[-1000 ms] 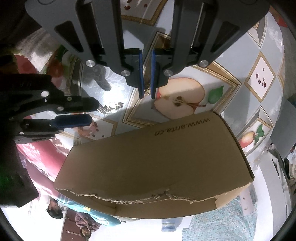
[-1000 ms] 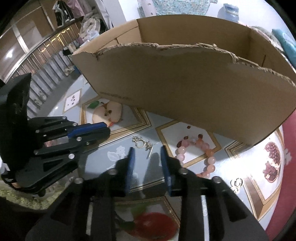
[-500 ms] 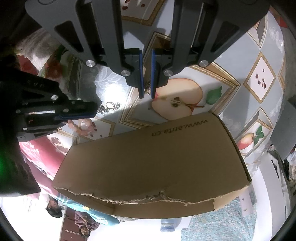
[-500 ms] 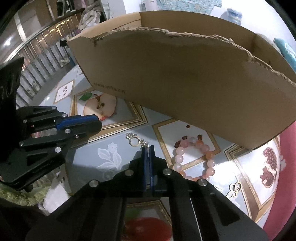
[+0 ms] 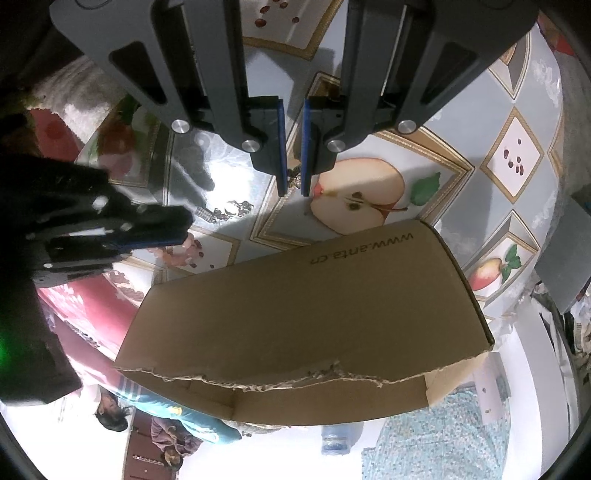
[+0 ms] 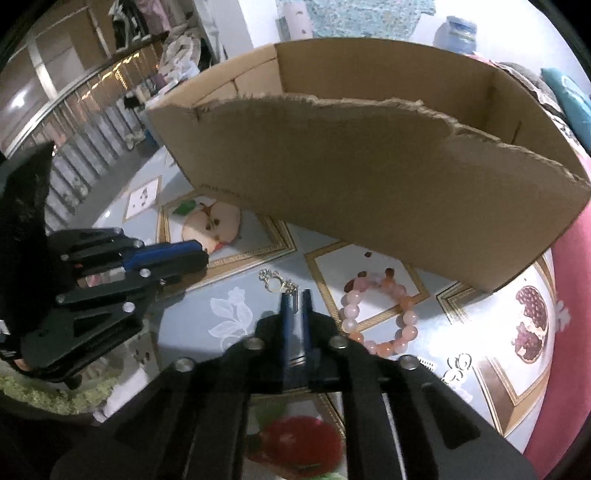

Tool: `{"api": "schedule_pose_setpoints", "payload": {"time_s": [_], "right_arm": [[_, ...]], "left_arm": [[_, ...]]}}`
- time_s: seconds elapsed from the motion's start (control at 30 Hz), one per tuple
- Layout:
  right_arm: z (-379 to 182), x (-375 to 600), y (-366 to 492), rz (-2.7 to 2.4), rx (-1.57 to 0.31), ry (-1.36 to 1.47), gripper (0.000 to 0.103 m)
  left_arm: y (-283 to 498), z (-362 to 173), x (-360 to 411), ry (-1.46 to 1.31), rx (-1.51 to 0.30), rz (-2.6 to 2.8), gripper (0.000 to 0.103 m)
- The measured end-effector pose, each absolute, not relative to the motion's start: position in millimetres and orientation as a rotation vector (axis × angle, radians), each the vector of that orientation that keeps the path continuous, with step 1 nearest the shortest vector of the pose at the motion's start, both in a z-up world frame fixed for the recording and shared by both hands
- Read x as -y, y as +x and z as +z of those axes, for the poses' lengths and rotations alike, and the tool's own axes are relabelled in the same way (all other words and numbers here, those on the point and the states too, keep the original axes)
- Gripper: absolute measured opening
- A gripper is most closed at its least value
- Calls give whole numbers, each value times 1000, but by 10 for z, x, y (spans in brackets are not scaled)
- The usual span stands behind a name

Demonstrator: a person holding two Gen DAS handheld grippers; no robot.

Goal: Organize jewelry
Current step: 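Carry both pieces over the box and open both grippers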

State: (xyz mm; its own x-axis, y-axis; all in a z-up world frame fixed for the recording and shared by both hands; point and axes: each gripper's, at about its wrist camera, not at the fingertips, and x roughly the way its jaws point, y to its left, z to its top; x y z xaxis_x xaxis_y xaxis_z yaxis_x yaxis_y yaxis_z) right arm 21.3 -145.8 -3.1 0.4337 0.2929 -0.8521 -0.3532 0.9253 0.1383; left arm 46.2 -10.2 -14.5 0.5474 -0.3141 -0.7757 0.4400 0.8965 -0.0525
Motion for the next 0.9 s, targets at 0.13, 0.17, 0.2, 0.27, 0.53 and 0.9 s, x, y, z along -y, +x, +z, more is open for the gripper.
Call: {"api": "schedule_pose_setpoints", "payload": {"time_s": [0.13, 0.17, 0.2, 0.27, 0.53, 0.9], "right_arm": [[-93, 1418, 267, 409, -1039, -114, 23], [-133, 1403, 289, 415, -1050, -132, 22], [-158, 1383, 292, 417, -1043, -153, 20], [-170, 1335, 284, 446, -1037, -182, 3], [-78, 1410, 244, 441, -1019, -126, 2], [510, 1568, 152, 482, -892, -14, 2]], "left_arm": [[450, -154, 104, 153, -886, -446, 6], [449, -155, 100, 151, -886, -446, 6], [447, -156, 95, 150, -886, -444, 6], [446, -154, 86, 148, -886, -442, 6], [471, -146, 44, 140, -884, -440, 6], [412, 109, -15, 123, -828, -453, 6]]}}
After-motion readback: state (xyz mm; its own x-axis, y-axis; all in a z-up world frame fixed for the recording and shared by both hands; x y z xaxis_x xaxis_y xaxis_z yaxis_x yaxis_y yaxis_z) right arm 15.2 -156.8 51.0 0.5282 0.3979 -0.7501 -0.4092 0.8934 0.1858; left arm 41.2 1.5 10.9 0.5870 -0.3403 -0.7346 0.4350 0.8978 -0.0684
